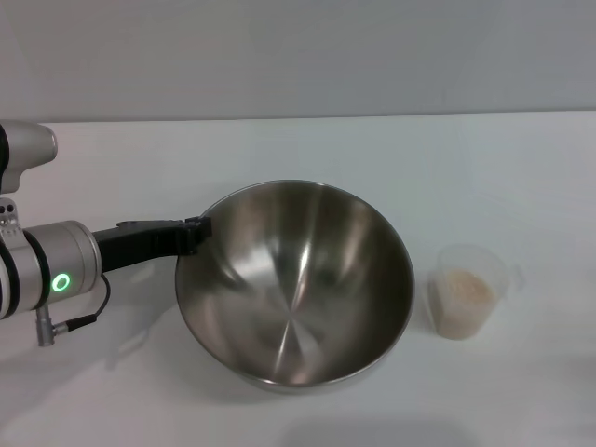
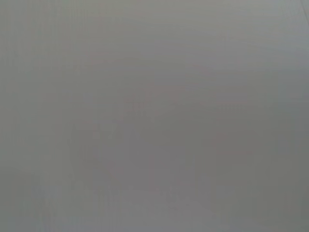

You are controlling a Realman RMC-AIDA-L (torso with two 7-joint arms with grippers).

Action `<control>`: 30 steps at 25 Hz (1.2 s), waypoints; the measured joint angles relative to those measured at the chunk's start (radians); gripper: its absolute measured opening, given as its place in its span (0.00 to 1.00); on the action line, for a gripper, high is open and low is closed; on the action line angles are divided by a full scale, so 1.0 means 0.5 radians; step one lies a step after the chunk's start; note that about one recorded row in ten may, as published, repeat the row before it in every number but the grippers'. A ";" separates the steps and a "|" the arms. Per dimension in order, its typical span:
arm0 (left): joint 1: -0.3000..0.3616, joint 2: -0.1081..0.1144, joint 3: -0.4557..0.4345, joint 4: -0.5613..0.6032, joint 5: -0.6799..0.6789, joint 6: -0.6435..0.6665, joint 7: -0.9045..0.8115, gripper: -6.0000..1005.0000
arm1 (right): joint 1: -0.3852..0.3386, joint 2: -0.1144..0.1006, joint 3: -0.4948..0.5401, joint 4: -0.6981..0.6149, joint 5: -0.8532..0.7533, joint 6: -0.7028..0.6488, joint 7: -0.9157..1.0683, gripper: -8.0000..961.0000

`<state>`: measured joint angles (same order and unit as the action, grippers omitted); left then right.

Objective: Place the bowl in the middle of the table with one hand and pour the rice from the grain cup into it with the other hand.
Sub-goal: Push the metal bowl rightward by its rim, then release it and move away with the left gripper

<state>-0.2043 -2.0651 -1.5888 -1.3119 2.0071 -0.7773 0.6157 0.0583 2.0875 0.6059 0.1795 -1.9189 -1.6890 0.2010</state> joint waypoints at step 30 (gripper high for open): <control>0.166 -0.006 0.015 -0.236 -0.313 0.138 0.737 0.34 | 0.001 -0.002 0.000 0.000 0.000 0.003 0.000 0.80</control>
<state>-0.1212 -2.0679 -1.5811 -1.4300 1.8509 -0.7086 0.9841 0.0588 2.0863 0.6059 0.1795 -1.9190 -1.6872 0.2009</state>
